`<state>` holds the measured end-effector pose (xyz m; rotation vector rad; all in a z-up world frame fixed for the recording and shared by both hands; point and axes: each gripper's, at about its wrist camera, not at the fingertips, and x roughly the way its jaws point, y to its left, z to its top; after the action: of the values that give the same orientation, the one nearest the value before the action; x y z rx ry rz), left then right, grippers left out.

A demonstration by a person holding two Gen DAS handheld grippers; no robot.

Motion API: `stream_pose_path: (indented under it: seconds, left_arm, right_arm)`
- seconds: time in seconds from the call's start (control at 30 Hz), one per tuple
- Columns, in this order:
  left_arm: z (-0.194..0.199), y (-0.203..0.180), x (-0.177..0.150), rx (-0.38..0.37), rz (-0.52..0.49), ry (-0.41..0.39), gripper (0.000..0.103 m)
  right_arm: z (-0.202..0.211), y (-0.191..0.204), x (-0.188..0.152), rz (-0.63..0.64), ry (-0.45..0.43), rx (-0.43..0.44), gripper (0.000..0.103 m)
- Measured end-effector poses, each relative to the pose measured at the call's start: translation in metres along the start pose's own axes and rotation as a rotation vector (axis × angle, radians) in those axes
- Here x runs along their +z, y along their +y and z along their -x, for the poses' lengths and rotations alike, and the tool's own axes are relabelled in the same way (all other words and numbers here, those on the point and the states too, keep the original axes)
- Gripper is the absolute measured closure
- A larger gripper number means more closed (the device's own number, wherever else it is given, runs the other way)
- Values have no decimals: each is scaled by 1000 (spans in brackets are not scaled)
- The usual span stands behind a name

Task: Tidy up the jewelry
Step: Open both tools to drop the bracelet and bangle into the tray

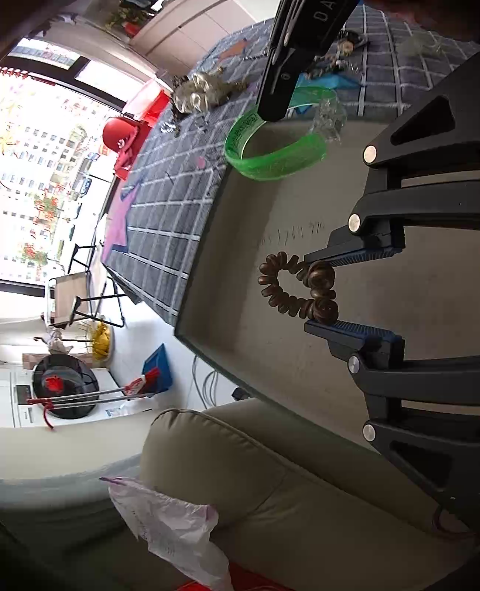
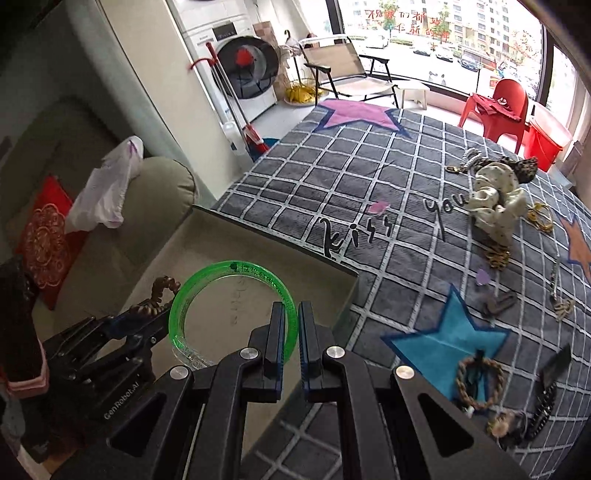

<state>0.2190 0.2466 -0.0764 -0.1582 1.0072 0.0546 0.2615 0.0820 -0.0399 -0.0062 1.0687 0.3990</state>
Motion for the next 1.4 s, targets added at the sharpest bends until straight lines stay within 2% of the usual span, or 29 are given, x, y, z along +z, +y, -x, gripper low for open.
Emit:
stream_pose_path:
  seconds: [0.23,0.27,0.3,0.43,0.47,0.53,0.73,0.77,0.8,0.83,0.87,0.9,1.03,1.3,1.4]
  left_arm:
    - [-19,6,5,26,16,26,70]
    - [-21,6,5,37,18,31,59]
    - [-22,7,4,47,20,29,54]
    - [-24,8,3,56,25,29,49]
    - [-25,9,3,68,28,29,35]
    - [-24,10,3,90,32,22,25]
    - [-19,10,0,106,34,26,25]
    - [-17,10,-1,113,31,21,25]
    - [-15,10,-2,121,30,17,25]
    - [-13,10,-3,126,30,12,24]
    - [-11,10,-4,129,31,9,5]
    - [-9,10,-4,133,32,4,0]
    - [7,7,-8,131,27,-26,0]
    - [46,-1,-22,123,37,-72,0]
    - [62,-6,-30,124,48,-87,0]
  right_arm:
    - [-34,0,7,-5,52,-24,96]
    - [-40,0,8,-4,62,-28,96]
    - [-43,-1,7,-6,70,-30,96]
    - [-54,-1,4,-3,86,-40,96]
    - [-55,1,4,7,87,-46,96]
    - [-56,3,4,16,99,-43,94]
    - [-49,-1,7,-21,102,-7,92]
    - [-45,-2,8,-26,93,-6,83]
    - [-38,-4,9,-33,78,-4,65]
    - [-32,-6,10,-41,62,1,56]
    - [-25,-8,11,-48,43,12,46]
    - [-18,-9,11,-54,30,16,46]
    - [3,-14,8,-72,3,39,43]
    - [38,-32,-22,-94,-20,66,24]
    - [48,-39,-37,-105,-12,67,24]
